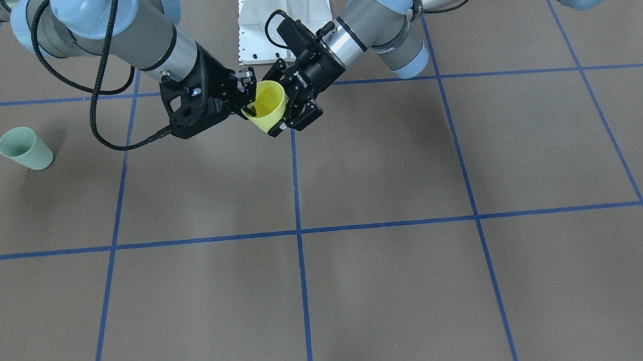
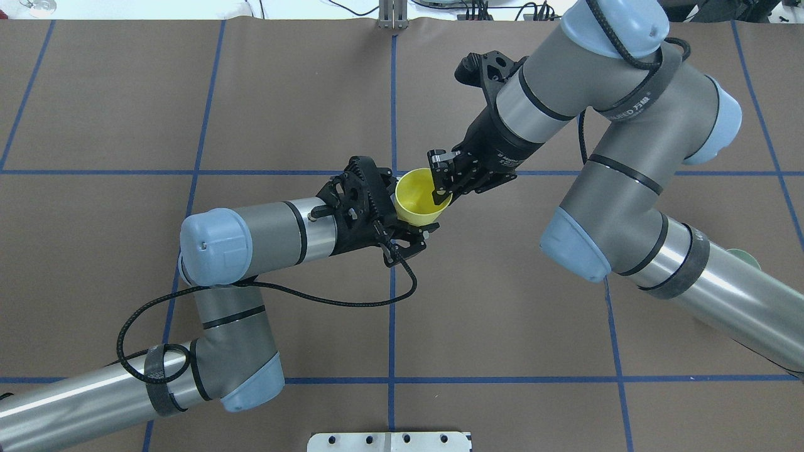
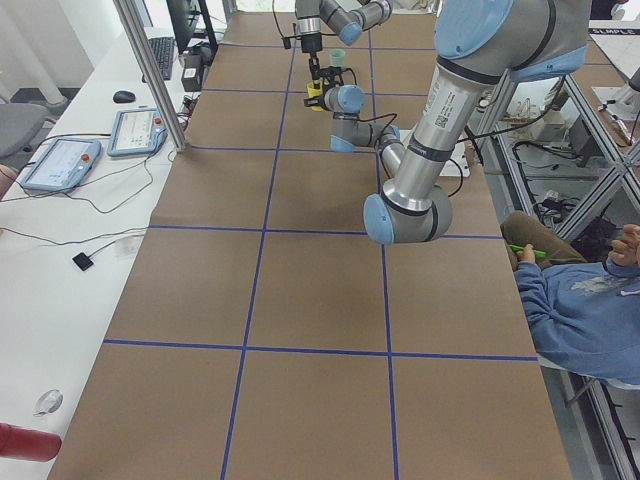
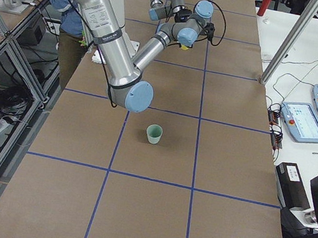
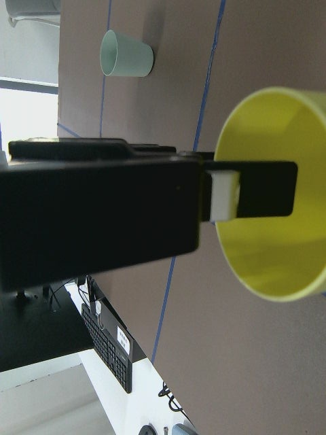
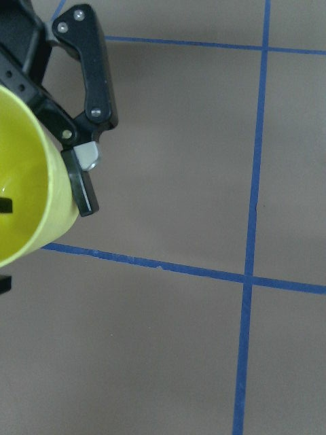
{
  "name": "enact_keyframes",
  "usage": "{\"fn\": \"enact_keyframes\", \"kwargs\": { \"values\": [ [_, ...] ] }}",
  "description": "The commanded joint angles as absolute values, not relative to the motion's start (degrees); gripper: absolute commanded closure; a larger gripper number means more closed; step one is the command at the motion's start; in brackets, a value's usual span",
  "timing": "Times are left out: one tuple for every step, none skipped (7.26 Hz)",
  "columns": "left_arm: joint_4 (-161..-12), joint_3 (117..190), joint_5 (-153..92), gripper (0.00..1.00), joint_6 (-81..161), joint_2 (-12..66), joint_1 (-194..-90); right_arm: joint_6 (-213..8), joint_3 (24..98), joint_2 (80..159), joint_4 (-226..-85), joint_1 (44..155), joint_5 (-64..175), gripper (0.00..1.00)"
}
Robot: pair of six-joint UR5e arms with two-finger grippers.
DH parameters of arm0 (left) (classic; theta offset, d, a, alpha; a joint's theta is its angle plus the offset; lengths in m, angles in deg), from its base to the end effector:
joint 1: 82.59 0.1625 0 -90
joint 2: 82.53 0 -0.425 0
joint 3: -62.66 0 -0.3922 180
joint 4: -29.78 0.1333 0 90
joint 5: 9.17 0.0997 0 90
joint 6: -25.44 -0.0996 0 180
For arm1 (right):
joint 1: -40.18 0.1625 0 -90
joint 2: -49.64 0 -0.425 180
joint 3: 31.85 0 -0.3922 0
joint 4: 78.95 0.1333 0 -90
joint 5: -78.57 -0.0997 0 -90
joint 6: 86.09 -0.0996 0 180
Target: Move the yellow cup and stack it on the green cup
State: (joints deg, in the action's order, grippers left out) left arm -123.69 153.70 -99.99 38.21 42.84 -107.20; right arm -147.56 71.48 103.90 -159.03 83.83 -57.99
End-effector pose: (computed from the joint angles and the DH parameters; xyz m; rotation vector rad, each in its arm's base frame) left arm 0.5294 -0.3875 0.1610 1.3851 1.1388 0.6798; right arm -0.4031 -0.4688 0.1610 -0.0247 -1.2105 -0.1869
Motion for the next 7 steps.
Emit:
{"fn": "enact_keyframes", "kwargs": {
  "values": [
    [-124.3,154.0,-99.9,0.11,41.6,42.4,-107.1,-148.0,71.5,103.9,-159.0,85.4,-59.1,1.00],
    [-124.4,154.4,-98.4,0.08,41.8,42.1,-107.1,-147.5,71.4,104.8,-159.3,89.1,-63.0,1.00],
    [-124.3,155.7,-96.7,0.05,42.1,42.0,-107.1,-147.0,71.4,107.7,-159.4,93.0,-64.9,1.00],
    [-124.3,155.9,-96.6,0.04,42.1,42.0,-107.0,-145.0,71.4,110.3,-159.4,95.2,-65.2,1.00],
    [-124.4,156.4,-96.6,0.02,42.1,41.9,-107.0,-144.4,71.4,111.1,-159.7,97.7,-66.4,1.00],
    [-124.4,157.1,-96.6,0.01,42.1,41.3,-107.1,-144.4,72.6,113.8,-159.8,101.1,-67.7,1.00],
    [-124.4,157.1,-96.4,0.01,42.1,41.0,-107.0,-144.7,74.4,118.0,-159.8,105.4,-67.4,1.00]
  ]
}}
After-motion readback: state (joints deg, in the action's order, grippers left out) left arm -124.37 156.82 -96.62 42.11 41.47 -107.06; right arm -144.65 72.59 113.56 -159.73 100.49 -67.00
